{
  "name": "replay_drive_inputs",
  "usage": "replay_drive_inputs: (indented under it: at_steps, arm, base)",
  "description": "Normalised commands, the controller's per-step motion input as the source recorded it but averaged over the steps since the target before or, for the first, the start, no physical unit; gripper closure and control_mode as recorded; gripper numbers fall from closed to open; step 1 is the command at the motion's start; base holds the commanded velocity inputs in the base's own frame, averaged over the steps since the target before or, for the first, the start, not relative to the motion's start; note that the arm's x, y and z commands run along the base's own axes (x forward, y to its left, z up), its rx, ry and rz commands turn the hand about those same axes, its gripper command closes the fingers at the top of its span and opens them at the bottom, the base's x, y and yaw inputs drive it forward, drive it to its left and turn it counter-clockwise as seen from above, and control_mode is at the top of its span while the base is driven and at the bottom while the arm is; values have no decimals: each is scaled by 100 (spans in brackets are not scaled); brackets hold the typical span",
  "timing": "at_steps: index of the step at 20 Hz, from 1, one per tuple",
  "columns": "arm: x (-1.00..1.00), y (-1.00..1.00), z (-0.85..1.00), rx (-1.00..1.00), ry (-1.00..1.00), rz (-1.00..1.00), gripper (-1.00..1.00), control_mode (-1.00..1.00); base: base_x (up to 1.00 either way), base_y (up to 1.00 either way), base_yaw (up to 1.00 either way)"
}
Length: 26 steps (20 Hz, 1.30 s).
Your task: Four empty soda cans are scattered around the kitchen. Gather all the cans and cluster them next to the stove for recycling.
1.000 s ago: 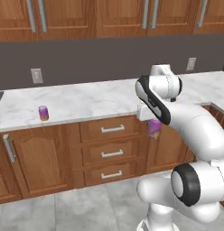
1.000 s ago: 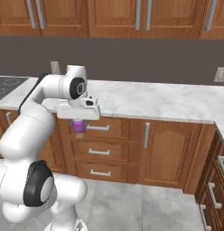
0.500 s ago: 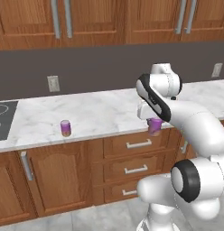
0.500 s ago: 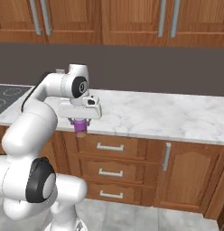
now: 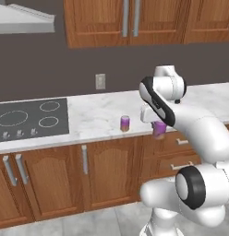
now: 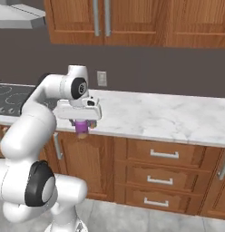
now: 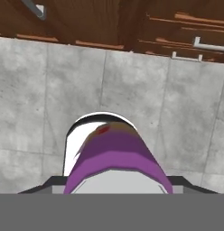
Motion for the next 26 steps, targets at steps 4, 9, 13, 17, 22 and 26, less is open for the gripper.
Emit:
replay_drive_inputs:
  at_steps: [4,9,13,17,22,26]
  arm:
    - [0,0,0,0,0,0,100,100]
    - [0,0,0,0,0,0,100,100]
    - [0,0,0,0,0,0,100,100]
    - [0,0,0,0,0,0,100,100]
    - [0,0,0,0,0,0,100,100]
    - [0,0,0,0,0,0,100,100]
  base:
    - [41,79,1]
    - [59,55,0]
    - [46,35,0]
    - [44,30,0]
    - [33,45,0]
    - [32,37,0]
